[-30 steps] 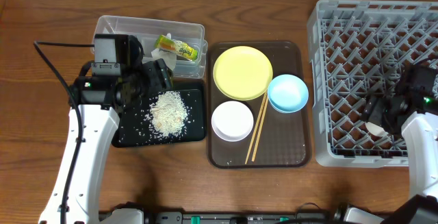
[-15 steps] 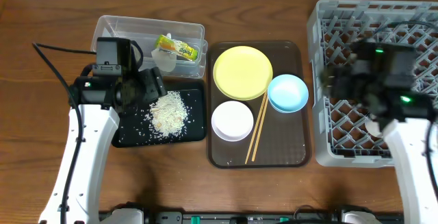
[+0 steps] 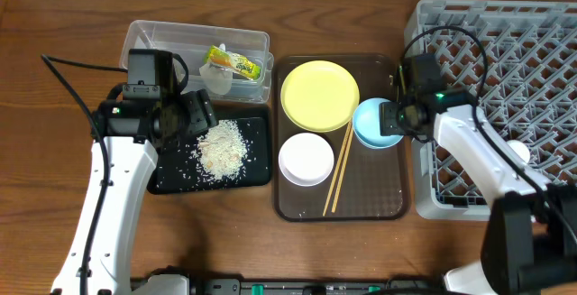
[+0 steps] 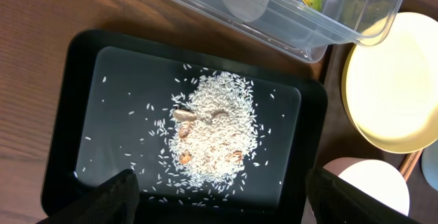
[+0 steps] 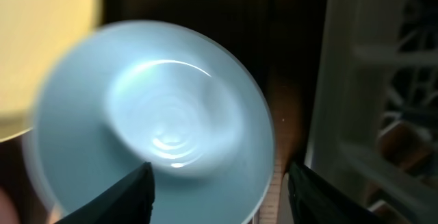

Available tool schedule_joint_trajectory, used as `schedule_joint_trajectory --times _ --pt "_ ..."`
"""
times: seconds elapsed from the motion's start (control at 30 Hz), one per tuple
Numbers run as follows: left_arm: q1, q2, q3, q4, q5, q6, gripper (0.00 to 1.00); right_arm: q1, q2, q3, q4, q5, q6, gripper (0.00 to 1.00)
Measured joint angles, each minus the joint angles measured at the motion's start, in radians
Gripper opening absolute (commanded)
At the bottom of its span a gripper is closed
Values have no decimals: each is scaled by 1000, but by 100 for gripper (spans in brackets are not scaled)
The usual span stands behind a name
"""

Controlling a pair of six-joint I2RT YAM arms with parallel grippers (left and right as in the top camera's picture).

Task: Sort waste into correct bins and load items into the dishwasher rack
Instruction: 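Carry the light-blue bowl into the rack's back corner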

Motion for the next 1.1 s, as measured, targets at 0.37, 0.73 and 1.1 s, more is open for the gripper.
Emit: schedule_joint_trajectory --times 0.37,0.73,1.1 --pt "0 0 0 0 -2 0 80 3 77 -1 3 27 95 1" --pt "0 0 0 0 -2 0 80 -12 -178 1 49 182 82 1" --pt "0 0 0 2 -2 0 80 -37 -323 26 526 576 -222 1"
